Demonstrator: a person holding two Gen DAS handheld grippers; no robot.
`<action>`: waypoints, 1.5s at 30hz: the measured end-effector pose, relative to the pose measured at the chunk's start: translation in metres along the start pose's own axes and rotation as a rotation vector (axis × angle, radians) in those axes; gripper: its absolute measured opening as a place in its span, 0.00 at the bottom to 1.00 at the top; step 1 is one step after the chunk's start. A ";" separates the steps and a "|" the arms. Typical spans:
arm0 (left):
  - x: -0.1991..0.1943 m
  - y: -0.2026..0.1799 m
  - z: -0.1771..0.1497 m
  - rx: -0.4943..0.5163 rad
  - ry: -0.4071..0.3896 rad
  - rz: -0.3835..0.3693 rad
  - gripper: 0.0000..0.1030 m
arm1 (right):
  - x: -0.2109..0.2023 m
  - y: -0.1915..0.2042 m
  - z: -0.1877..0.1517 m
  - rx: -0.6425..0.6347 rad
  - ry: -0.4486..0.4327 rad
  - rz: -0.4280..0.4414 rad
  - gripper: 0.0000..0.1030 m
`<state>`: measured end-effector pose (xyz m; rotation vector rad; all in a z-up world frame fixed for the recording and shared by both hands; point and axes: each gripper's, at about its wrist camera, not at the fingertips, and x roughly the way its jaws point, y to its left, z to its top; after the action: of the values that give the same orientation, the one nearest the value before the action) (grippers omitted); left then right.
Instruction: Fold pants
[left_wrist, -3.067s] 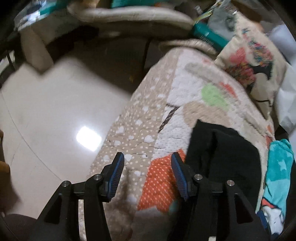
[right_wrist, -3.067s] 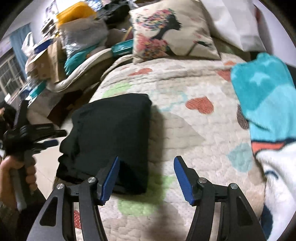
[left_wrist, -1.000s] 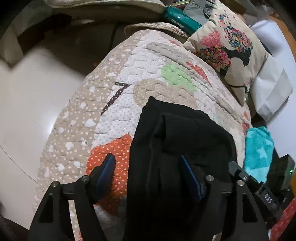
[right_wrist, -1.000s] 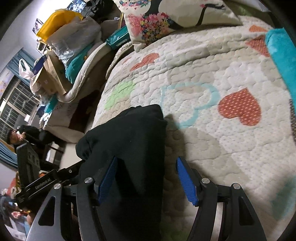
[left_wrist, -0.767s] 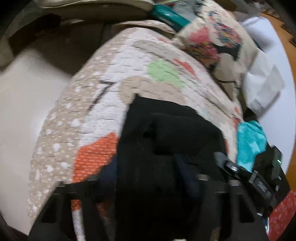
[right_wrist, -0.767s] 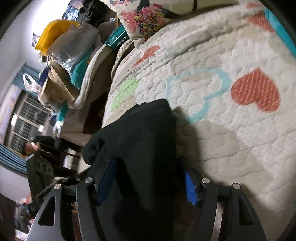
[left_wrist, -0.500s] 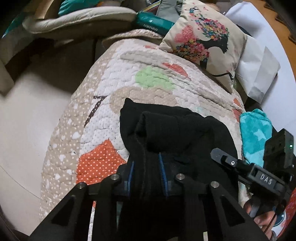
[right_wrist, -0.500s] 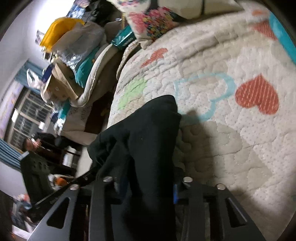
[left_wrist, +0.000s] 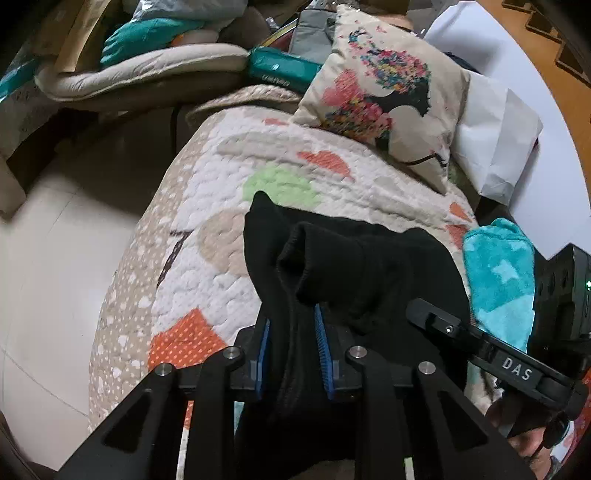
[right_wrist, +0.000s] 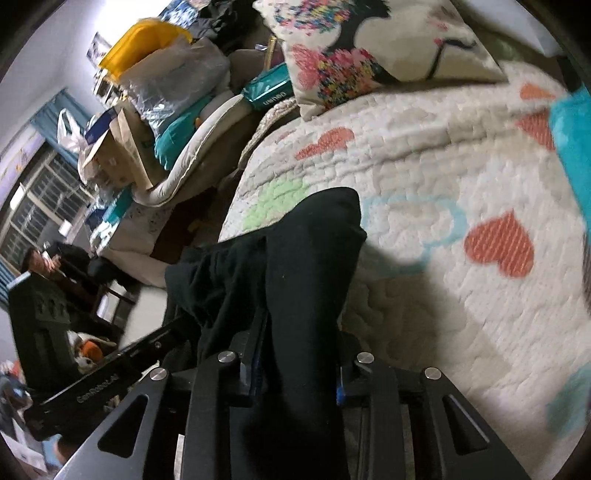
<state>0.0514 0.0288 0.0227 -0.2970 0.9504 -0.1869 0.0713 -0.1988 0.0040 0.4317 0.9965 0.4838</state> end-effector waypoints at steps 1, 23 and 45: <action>-0.001 -0.003 0.003 0.001 0.000 0.000 0.21 | -0.004 0.004 0.007 -0.025 -0.003 -0.014 0.29; 0.076 -0.018 0.065 0.012 0.030 0.040 0.21 | 0.022 0.003 0.086 -0.203 0.030 -0.210 0.29; 0.097 -0.031 0.061 0.135 -0.003 0.152 0.21 | 0.048 -0.026 0.087 -0.137 0.055 -0.252 0.30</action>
<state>0.1560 -0.0175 -0.0082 -0.1000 0.9480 -0.1104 0.1741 -0.2034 -0.0019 0.1677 1.0473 0.3354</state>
